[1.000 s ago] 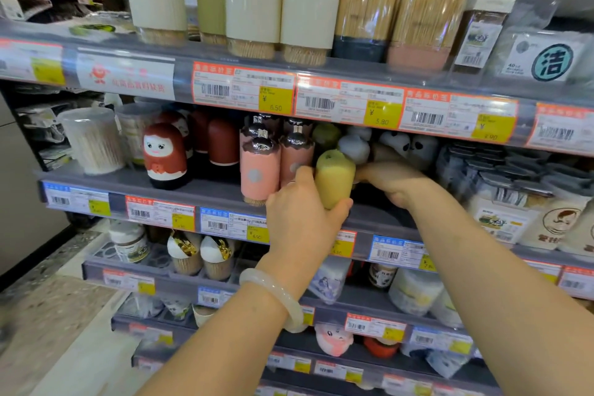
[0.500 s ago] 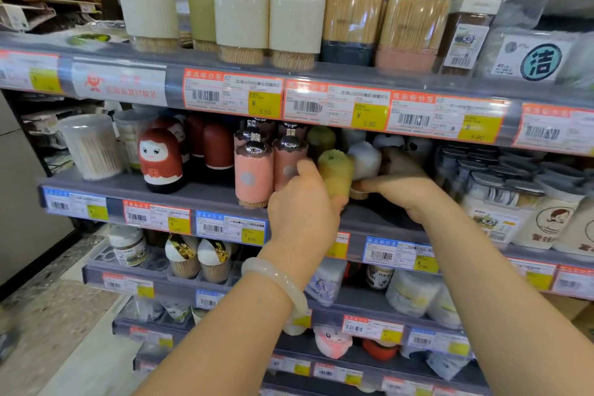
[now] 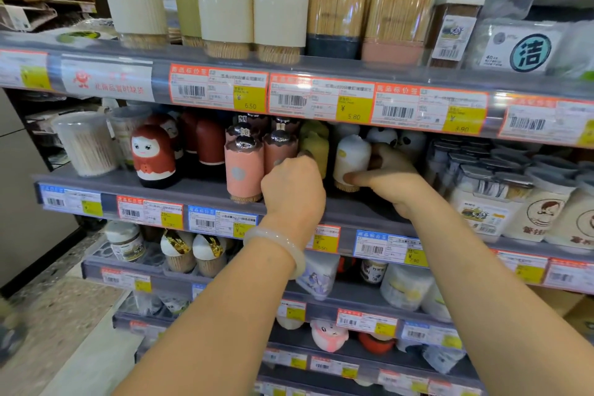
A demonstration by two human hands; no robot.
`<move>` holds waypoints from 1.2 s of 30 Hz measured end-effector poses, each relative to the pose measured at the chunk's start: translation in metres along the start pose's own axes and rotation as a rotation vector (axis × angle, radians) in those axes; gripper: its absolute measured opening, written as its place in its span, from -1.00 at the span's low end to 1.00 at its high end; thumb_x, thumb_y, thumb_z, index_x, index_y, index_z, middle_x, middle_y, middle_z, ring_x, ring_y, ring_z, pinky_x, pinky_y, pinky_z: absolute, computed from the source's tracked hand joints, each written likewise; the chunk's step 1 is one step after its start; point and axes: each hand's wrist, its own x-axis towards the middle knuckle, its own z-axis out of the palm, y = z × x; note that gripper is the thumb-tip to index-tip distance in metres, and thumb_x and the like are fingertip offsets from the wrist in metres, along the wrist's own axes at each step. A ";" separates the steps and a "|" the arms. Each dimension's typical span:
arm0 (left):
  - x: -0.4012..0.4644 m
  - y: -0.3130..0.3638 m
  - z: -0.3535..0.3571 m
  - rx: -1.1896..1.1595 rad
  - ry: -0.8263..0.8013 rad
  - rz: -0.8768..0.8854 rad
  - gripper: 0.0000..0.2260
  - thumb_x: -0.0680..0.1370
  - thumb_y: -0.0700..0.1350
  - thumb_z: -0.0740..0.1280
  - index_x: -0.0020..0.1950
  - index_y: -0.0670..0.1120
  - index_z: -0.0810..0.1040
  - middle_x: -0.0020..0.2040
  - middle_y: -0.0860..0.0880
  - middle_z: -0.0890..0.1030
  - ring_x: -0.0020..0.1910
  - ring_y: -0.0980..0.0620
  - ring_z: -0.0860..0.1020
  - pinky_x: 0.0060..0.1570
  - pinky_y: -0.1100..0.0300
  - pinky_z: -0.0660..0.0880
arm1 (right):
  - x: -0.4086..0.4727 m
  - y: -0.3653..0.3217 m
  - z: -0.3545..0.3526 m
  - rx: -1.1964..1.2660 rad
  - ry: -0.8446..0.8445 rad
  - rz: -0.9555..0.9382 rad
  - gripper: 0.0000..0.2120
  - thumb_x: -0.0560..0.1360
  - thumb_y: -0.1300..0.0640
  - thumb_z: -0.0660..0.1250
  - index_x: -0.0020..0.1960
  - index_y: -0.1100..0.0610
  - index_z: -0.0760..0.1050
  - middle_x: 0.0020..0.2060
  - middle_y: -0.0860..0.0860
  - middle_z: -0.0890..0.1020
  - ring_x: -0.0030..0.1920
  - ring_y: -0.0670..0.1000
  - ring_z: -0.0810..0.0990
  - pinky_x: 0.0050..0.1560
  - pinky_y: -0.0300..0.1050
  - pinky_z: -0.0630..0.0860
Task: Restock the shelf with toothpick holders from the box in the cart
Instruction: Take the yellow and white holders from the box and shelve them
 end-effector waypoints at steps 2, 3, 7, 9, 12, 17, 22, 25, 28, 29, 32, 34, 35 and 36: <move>-0.001 0.000 -0.001 -0.009 -0.004 0.002 -0.84 0.55 -0.23 0.23 0.10 -0.15 0.54 0.08 -0.15 0.61 0.12 -0.18 0.55 -0.05 0.05 0.47 | 0.002 0.000 0.001 -0.021 0.003 0.002 -0.48 0.33 0.30 0.49 0.25 0.19 0.42 0.11 0.10 0.58 0.09 0.10 0.55 0.07 -0.07 0.51; -0.002 0.000 -0.002 -0.016 -0.009 0.002 -0.84 0.55 -0.23 0.24 0.08 -0.15 0.54 0.08 -0.15 0.61 0.12 -0.18 0.55 -0.06 0.06 0.46 | 0.003 0.000 0.001 -0.037 0.008 0.003 -0.47 0.33 0.28 0.49 0.26 0.19 0.42 0.11 0.10 0.58 0.10 0.10 0.55 0.06 -0.07 0.51; -0.006 -0.003 -0.001 -0.077 -0.006 -0.001 -0.86 0.56 -0.18 0.23 0.07 -0.13 0.53 0.07 -0.16 0.59 0.08 -0.21 0.54 -0.13 0.10 0.38 | 0.009 0.002 0.004 -0.090 0.086 0.002 -0.50 0.33 0.27 0.47 0.25 0.20 0.43 0.10 0.12 0.59 0.10 0.12 0.57 0.02 -0.11 0.50; -0.011 -0.006 0.001 -0.100 0.017 0.017 -0.83 0.58 -0.10 0.22 0.11 -0.11 0.51 0.06 -0.16 0.58 0.06 -0.21 0.54 -0.12 0.11 0.37 | 0.013 0.002 0.006 -0.133 0.117 0.017 -0.49 0.34 0.25 0.46 0.25 0.20 0.42 0.11 0.14 0.58 0.09 0.12 0.56 -0.02 -0.13 0.48; -0.015 -0.012 0.008 -0.109 0.053 0.085 -0.79 0.60 -0.03 0.18 0.16 -0.09 0.46 0.04 -0.11 0.61 0.06 -0.19 0.54 -0.17 0.14 0.27 | 0.017 -0.001 0.011 -0.236 0.108 0.054 -0.30 0.26 0.07 0.57 0.32 0.17 0.37 0.19 0.10 0.54 0.15 0.11 0.53 0.12 -0.03 0.51; -0.016 -0.024 0.020 -0.194 0.111 0.191 -0.79 0.61 -0.06 0.15 0.13 -0.10 0.51 0.00 -0.08 0.62 0.01 -0.15 0.54 -0.17 0.12 0.33 | 0.019 -0.011 0.011 -0.384 0.184 0.083 -0.29 0.25 0.04 0.58 0.29 0.23 0.39 0.22 0.13 0.53 0.19 0.12 0.53 0.04 -0.13 0.46; -0.015 -0.029 0.033 -0.146 0.325 0.285 -0.78 0.45 -0.08 0.22 -0.35 -0.09 0.56 -0.46 -0.02 0.54 -0.50 -0.06 0.50 -0.56 0.29 0.26 | 0.019 -0.019 0.012 -0.501 0.195 0.085 -0.31 0.30 0.03 0.55 0.32 0.23 0.39 0.26 0.14 0.51 0.24 0.13 0.50 0.05 -0.13 0.41; -0.014 -0.031 0.037 -0.141 0.369 0.295 -0.76 0.43 -0.07 0.21 -0.39 -0.07 0.55 -0.48 0.00 0.53 -0.52 -0.04 0.48 -0.57 0.30 0.27 | 0.019 -0.018 0.013 -0.531 0.203 0.092 -0.36 0.32 0.02 0.54 0.30 0.23 0.42 0.24 0.15 0.53 0.22 0.14 0.51 0.02 -0.14 0.40; -0.014 -0.033 0.039 -0.150 0.386 0.307 -0.69 0.45 -0.04 0.12 -0.39 -0.07 0.55 -0.48 0.00 0.53 -0.52 -0.02 0.47 -0.55 0.32 0.27 | 0.020 -0.016 0.016 -0.510 0.239 0.112 -0.42 0.33 0.03 0.54 0.24 0.25 0.47 0.19 0.16 0.56 0.18 0.14 0.53 -0.06 -0.16 0.38; -0.014 -0.033 0.039 -0.163 0.380 0.310 -0.69 0.45 -0.04 0.11 -0.39 -0.07 0.55 -0.48 -0.01 0.53 -0.52 -0.03 0.47 -0.54 0.32 0.28 | 0.020 -0.016 0.017 -0.505 0.247 0.122 -0.42 0.33 0.03 0.54 0.23 0.26 0.47 0.18 0.16 0.57 0.18 0.14 0.54 -0.07 -0.16 0.38; -0.012 -0.034 0.041 -0.188 0.380 0.323 -0.68 0.45 -0.05 0.11 -0.40 -0.09 0.55 -0.47 -0.03 0.54 -0.52 -0.05 0.46 -0.53 0.30 0.30 | 0.016 -0.017 0.018 -0.514 0.244 0.131 -0.41 0.32 -0.02 0.53 0.22 0.26 0.47 0.16 0.16 0.57 0.16 0.14 0.55 -0.09 -0.17 0.37; -0.013 -0.034 0.041 -0.186 0.378 0.333 -0.67 0.45 -0.05 0.11 -0.40 -0.09 0.56 -0.47 -0.03 0.54 -0.53 -0.05 0.46 -0.52 0.29 0.31 | 0.009 -0.017 0.018 -0.543 0.245 0.117 -0.41 0.32 -0.06 0.52 0.20 0.26 0.47 0.13 0.16 0.58 0.13 0.15 0.56 -0.12 -0.18 0.37; -0.013 -0.034 0.041 -0.180 0.385 0.339 -0.67 0.45 -0.05 0.11 -0.41 -0.08 0.56 -0.48 -0.03 0.54 -0.53 -0.06 0.46 -0.52 0.28 0.30 | 0.005 -0.017 0.018 -0.550 0.251 0.094 -0.44 0.35 -0.05 0.51 0.18 0.26 0.46 0.11 0.16 0.59 0.12 0.15 0.56 -0.12 -0.16 0.39; -0.013 -0.034 0.040 -0.175 0.390 0.346 -0.67 0.45 -0.06 0.11 -0.42 -0.08 0.55 -0.48 -0.02 0.54 -0.54 -0.06 0.45 -0.52 0.28 0.30 | 0.001 -0.015 0.020 -0.546 0.258 0.064 -0.49 0.38 -0.02 0.48 0.18 0.25 0.46 0.10 0.16 0.60 0.12 0.16 0.56 -0.09 -0.13 0.42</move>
